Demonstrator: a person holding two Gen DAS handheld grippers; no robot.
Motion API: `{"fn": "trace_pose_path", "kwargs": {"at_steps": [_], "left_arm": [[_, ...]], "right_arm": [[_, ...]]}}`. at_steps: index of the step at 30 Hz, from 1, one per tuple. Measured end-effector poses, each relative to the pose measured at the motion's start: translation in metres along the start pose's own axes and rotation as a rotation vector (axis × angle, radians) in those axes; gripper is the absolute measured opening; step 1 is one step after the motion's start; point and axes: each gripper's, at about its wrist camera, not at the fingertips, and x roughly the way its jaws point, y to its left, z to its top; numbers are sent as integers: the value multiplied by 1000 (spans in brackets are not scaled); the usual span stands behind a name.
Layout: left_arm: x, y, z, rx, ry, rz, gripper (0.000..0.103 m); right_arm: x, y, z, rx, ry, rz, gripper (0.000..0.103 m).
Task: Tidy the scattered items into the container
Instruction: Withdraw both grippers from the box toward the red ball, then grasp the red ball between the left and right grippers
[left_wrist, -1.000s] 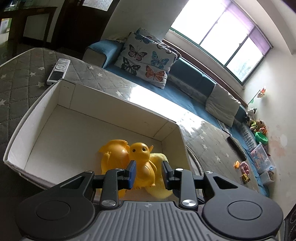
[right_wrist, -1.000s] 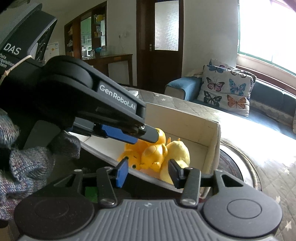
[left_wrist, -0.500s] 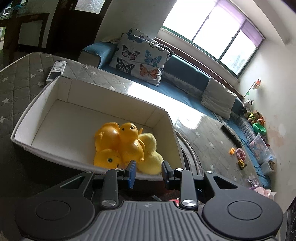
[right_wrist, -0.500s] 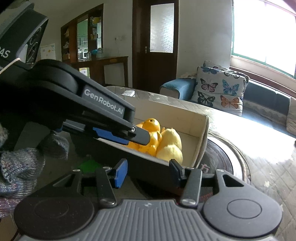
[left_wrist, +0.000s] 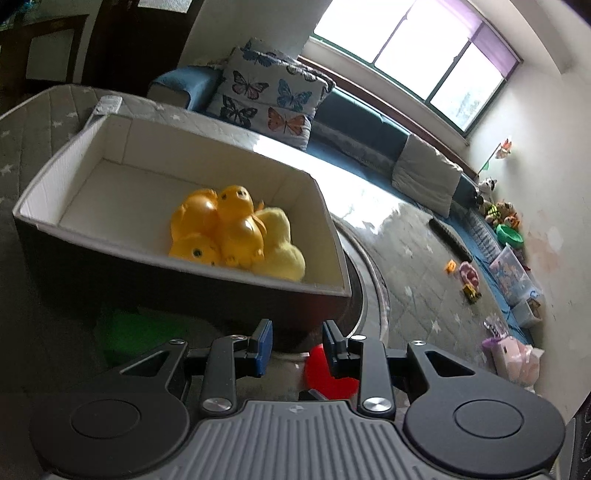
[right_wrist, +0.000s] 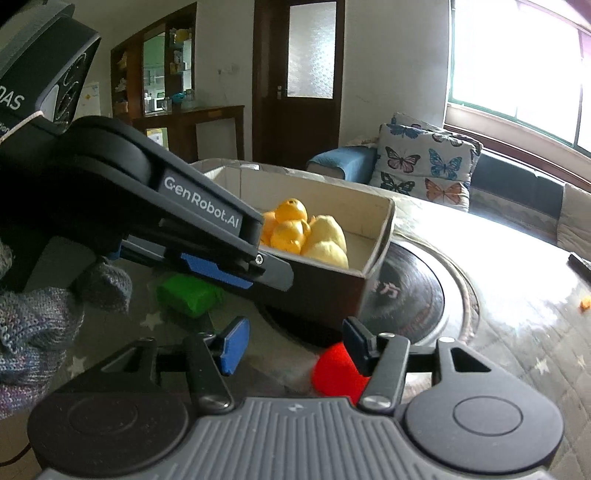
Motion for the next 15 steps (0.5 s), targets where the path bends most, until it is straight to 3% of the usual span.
{"fn": "trace_pose_path", "kwargs": {"at_steps": [15], "left_arm": [[24, -11, -14, 12, 81, -21, 32]], "right_arm": [[6, -18, -29, 53, 68, -83, 58]]}}
